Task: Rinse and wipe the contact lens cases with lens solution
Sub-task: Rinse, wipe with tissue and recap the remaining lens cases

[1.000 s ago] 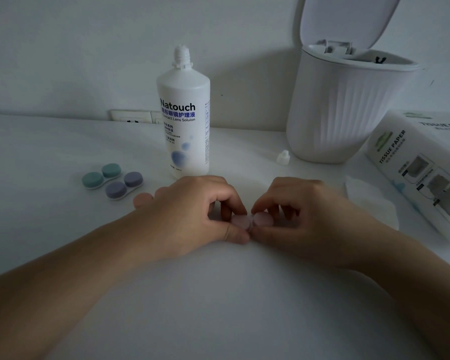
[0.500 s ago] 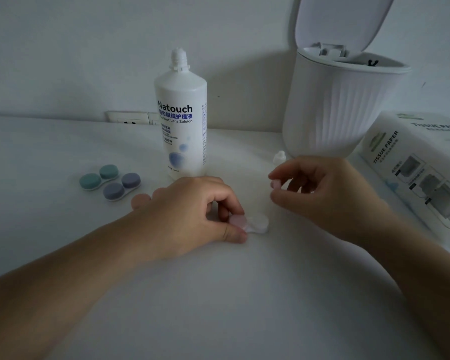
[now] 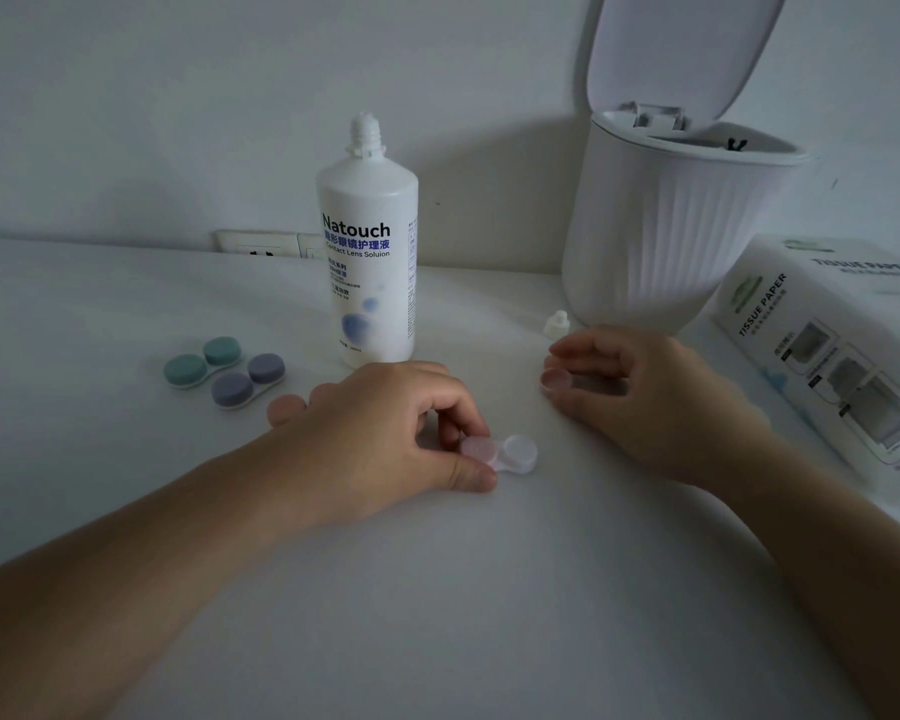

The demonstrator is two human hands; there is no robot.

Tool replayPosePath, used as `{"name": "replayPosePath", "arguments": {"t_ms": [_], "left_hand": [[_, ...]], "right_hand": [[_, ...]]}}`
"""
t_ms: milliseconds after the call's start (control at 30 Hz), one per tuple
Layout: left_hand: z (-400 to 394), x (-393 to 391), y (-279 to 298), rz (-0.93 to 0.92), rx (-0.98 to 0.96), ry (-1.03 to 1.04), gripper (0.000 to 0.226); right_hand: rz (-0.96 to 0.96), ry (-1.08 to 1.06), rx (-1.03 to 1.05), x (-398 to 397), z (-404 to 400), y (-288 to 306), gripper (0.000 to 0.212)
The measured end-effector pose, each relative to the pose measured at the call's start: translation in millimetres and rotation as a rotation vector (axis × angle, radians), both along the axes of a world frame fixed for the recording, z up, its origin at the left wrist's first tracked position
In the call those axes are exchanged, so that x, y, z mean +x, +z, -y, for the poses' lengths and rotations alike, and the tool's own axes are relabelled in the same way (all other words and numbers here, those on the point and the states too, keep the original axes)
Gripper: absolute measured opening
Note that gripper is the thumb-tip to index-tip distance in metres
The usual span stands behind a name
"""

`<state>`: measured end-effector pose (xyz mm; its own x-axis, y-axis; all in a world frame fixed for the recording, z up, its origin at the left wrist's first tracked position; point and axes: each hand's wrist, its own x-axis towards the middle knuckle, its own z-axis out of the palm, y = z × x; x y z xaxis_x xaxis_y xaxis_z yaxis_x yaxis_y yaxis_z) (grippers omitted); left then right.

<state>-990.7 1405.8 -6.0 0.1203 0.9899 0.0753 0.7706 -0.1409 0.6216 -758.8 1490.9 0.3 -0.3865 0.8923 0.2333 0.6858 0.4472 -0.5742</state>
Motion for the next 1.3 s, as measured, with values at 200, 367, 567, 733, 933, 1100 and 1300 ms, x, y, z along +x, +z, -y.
{"name": "replayPosePath", "arguments": {"t_ms": [200,367,567,733,933,1100,1300], "left_hand": [[1,0,0,0.002,-0.009,0.002,0.054],[2,0,1,-0.018,-0.012,0.011,0.054],[2,1,3,-0.011,-0.013,0.005,0.051],[2,1,3,-0.004,-0.017,0.006,0.052],[2,-1,3,-0.027,-0.001,-0.043,0.046],[3,-1,2,-0.037,0.019,-0.051,0.041],[7,5,-1,0.008,0.100,-0.025,0.039]], "right_hand": [[-0.033,0.013,0.105,1,5,4,0.025],[-0.199,0.308,0.044,-2,21,14,0.015],[0.018,0.424,-0.106,-5,26,15,0.029],[0.065,0.411,-0.082,-7,24,12,0.022],[0.057,0.373,-0.085,-9,25,10,0.021],[0.058,0.373,-0.104,-9,25,10,0.018],[0.053,0.357,-0.124,-10,25,11,0.016]]}}
